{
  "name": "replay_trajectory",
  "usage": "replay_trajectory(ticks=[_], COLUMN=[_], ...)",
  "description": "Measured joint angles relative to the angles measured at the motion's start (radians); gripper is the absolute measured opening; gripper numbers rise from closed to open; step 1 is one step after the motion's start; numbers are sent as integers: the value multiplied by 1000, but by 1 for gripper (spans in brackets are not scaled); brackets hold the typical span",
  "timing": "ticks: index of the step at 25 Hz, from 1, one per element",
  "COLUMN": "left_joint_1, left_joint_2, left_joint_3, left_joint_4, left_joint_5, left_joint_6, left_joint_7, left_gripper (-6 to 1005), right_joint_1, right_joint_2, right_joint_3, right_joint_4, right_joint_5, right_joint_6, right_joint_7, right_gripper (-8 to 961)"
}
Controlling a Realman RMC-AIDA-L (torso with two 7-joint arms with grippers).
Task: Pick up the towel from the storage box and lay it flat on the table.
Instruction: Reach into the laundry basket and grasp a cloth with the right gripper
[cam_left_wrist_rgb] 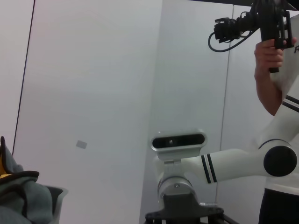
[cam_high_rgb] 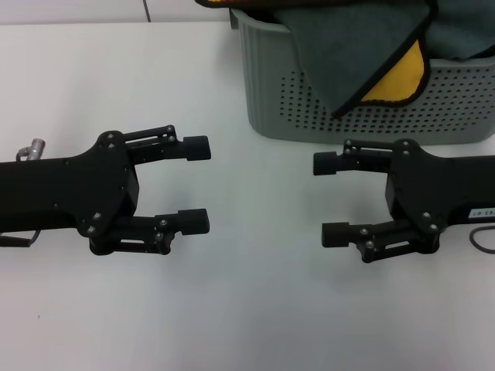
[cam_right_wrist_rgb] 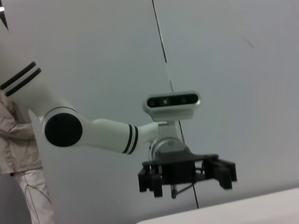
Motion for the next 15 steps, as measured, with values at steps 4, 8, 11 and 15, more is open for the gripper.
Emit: replay_trajectory(ticks=[4,8,11,15], left_joint_1=[6,18,24,24], left_joint_2=[0,0,0,0], left_joint_3=[0,0,0,0], left_joint_4=[-2,-2,-2,-2], left_joint_5=[0,0,0,0], left_joint_6=[0,0,0,0], left_joint_7=[0,-1,-1,-1], left_gripper=[803,803,803,803], right_joint_1=[24,31,31,28], right_joint_2=[6,6,6,6], right_joint_3=[2,2,2,17], right_joint_4=[-1,-1,-1,-2], right_joint_5=[0,1,1,1], right_joint_6=[-9,-10,-11,-28], right_joint_7=[-4,-5,-5,-5], right_gripper=[859,858,858,857])
